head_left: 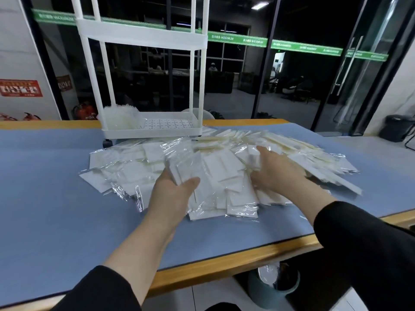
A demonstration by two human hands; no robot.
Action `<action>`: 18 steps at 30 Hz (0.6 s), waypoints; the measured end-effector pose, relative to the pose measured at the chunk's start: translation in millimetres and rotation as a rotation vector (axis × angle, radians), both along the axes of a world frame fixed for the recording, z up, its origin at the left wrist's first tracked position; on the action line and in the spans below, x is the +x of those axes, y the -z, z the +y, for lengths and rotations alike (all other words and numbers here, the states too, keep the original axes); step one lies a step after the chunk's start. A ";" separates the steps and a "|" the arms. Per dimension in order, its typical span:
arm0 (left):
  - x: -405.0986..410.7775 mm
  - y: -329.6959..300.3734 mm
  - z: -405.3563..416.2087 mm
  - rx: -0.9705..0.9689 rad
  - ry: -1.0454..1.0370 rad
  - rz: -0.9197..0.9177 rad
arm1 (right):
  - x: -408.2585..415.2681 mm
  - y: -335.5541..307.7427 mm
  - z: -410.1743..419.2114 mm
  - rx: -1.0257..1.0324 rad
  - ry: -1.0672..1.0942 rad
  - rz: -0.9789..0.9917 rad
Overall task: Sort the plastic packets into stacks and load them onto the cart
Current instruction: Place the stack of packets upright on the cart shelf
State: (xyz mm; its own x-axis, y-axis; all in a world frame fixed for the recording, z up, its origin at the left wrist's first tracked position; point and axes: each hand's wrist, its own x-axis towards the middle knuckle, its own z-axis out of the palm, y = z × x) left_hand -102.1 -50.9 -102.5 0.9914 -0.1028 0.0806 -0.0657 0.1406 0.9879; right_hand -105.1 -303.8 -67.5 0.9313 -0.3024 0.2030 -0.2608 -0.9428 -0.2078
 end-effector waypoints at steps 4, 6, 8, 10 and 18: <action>1.0 0.1 0.1 -0.052 -0.015 -0.018 | 0.0 8.8 -2.5 -0.076 -0.002 -0.163; 1.7 -0.2 0.7 -0.088 -0.022 -0.029 | -3.1 6.2 -4.9 -0.058 -0.026 -0.267; 2.4 -0.2 1.8 -0.112 -0.033 -0.035 | -6.2 2.0 -7.4 -0.033 -0.032 -0.359; 2.9 -0.5 3.1 -0.145 -0.036 -0.025 | -9.7 -3.4 -7.4 0.002 -0.029 -0.423; 1.0 -8.3 4.6 -0.295 -0.053 0.077 | -29.8 -30.3 22.4 0.284 -0.118 -0.635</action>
State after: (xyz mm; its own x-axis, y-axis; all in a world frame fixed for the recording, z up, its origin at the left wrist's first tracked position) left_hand -101.1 -46.3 -94.2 0.9991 -0.0339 0.0239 -0.0075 0.4205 0.9073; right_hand -134.8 -281.5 -37.2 0.6886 -0.3283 0.6465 0.0934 -0.8441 -0.5281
